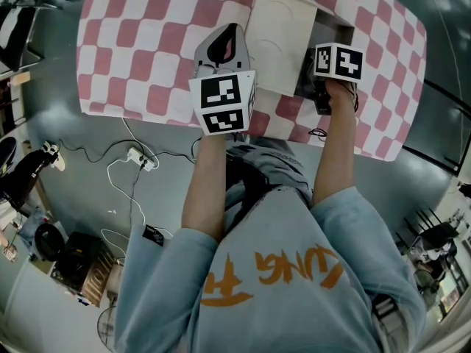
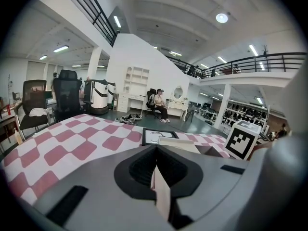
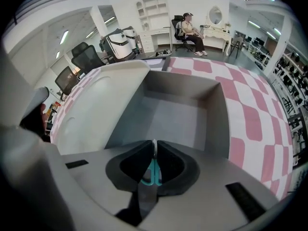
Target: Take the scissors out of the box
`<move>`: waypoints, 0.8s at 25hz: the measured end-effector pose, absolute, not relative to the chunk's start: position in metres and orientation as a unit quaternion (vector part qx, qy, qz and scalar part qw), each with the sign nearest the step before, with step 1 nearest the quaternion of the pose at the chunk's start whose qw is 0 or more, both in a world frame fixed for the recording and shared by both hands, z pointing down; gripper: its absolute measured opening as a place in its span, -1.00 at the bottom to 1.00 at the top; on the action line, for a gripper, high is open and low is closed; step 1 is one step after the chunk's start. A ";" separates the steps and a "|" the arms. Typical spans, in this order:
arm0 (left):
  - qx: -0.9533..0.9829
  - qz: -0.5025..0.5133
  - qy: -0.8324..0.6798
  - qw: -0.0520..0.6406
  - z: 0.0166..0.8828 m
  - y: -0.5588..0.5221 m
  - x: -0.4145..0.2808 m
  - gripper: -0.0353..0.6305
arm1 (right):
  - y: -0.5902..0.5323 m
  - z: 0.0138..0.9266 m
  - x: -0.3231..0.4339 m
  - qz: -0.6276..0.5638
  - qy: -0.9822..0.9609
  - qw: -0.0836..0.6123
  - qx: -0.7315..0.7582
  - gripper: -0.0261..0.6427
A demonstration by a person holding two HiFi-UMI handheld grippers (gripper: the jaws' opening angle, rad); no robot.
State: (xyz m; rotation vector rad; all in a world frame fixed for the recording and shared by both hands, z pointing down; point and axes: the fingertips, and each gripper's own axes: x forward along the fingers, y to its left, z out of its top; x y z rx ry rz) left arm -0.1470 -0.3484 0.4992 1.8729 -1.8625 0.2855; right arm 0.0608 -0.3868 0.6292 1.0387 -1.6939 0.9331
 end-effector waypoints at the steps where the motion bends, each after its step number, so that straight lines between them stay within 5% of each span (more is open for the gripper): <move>1: 0.684 0.104 -0.681 0.240 0.499 -0.347 -0.147 -0.83 | -0.387 0.629 0.061 0.378 -0.688 0.453 0.422 -0.83; 20: 0.696 0.083 -0.680 0.215 0.468 -0.324 -0.104 -0.83 | -0.389 0.538 0.063 0.292 -0.794 0.300 0.440 -0.83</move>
